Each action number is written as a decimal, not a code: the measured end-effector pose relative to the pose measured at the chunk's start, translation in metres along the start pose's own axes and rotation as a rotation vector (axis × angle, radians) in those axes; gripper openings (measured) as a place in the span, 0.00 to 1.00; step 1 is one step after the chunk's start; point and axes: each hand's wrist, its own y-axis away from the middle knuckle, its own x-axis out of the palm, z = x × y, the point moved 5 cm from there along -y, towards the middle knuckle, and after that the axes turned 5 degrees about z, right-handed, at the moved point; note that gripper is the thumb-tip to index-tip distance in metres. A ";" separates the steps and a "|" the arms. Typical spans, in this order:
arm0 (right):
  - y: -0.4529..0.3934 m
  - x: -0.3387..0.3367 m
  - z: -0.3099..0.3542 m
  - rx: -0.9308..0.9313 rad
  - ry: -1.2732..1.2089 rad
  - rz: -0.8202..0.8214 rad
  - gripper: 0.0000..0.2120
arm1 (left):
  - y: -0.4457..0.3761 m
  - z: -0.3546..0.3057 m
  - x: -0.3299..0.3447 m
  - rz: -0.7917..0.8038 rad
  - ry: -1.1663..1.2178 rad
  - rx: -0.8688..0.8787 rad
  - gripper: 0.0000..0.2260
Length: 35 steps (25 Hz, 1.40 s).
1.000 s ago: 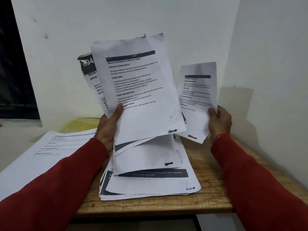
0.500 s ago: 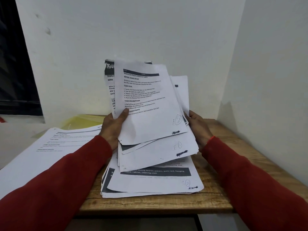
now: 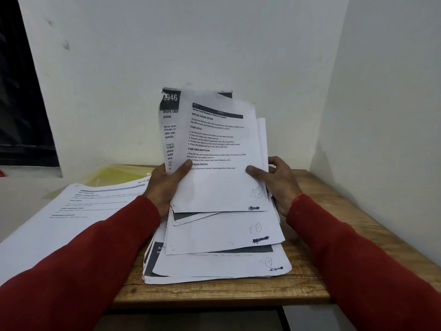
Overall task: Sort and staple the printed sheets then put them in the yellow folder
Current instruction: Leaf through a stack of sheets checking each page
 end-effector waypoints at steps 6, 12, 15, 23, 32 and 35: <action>-0.018 -0.022 -0.005 -0.101 0.108 -0.189 0.18 | 0.003 -0.008 0.008 0.023 0.048 0.073 0.09; -0.018 -0.102 0.024 -0.336 0.246 -0.677 0.11 | 0.001 -0.020 -0.003 -0.030 0.052 0.136 0.09; -0.012 -0.132 0.025 -0.281 0.363 -0.857 0.11 | 0.002 -0.026 0.000 0.002 0.060 0.176 0.14; -0.018 -0.031 0.005 -0.119 0.015 -0.032 0.07 | 0.005 -0.030 0.003 0.001 0.098 0.189 0.07; -0.001 0.007 0.002 0.023 -0.100 0.127 0.09 | -0.007 0.002 -0.006 -0.043 0.101 -0.048 0.10; 0.007 0.014 0.004 0.131 -0.199 0.269 0.11 | -0.007 0.002 -0.006 -0.061 0.015 -0.015 0.08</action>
